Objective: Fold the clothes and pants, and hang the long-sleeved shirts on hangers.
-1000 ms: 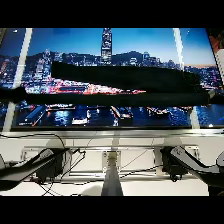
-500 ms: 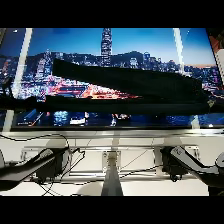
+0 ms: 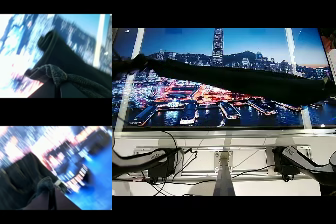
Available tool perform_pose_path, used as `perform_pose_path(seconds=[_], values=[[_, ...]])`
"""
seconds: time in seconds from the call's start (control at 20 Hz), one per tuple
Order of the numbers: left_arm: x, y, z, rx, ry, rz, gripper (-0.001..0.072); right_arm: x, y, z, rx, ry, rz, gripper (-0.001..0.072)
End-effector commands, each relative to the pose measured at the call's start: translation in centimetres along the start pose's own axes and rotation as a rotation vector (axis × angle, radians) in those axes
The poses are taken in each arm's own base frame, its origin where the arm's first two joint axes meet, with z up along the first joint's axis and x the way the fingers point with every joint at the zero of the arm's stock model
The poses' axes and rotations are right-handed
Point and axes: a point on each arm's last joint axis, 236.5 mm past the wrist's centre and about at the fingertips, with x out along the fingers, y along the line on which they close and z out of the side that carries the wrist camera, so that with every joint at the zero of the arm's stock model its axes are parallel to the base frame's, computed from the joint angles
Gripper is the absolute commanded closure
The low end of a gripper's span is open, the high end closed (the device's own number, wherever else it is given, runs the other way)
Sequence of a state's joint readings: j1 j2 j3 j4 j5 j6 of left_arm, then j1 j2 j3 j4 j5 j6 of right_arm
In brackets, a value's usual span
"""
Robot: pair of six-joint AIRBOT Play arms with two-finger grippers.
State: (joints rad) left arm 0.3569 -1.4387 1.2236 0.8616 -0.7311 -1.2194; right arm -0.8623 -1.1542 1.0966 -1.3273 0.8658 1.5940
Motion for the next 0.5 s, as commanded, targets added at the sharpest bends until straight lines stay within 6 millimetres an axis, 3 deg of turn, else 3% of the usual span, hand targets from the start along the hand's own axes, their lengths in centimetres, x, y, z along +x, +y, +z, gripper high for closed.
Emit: perform_pose_path(seconds=[0.0, 0.1, 0.15, 0.2, 0.25, 0.45], values=[[6.7, -2.6, 1.6, -0.061, -0.022, -0.036, 0.0685, 2.0, 3.3, 3.3, 0.162, -0.141, 0.092, 0.0685], [9.9, -3.3, 1.2, -0.079, 0.004, -0.054, 0.0682, 3.8, 4.7, 4.0, 0.170, -0.183, 0.115, 0.0679], [10.8, -3.9, 1.2, -0.081, 0.008, -0.067, 0.0673, 4.6, 5.5, 4.2, 0.159, -0.201, 0.127, 0.0543], [11.5, -4.4, 1.1, -0.067, 0.011, -0.074, 0.0460, 5.1, 6.5, 4.0, 0.141, -0.204, 0.138, 0.0158], [11.7, -4.8, 1.1, -0.045, 0.010, -0.079, 0.0021, 5.4, 7.2, 3.9, 0.111, -0.210, 0.142, 0.0036], [10.5, -4.7, 1.6, -0.025, 0.016, -0.084, 0.0010, 5.4, 7.6, 3.8, 0.058, -0.209, 0.129, 0.0036]])
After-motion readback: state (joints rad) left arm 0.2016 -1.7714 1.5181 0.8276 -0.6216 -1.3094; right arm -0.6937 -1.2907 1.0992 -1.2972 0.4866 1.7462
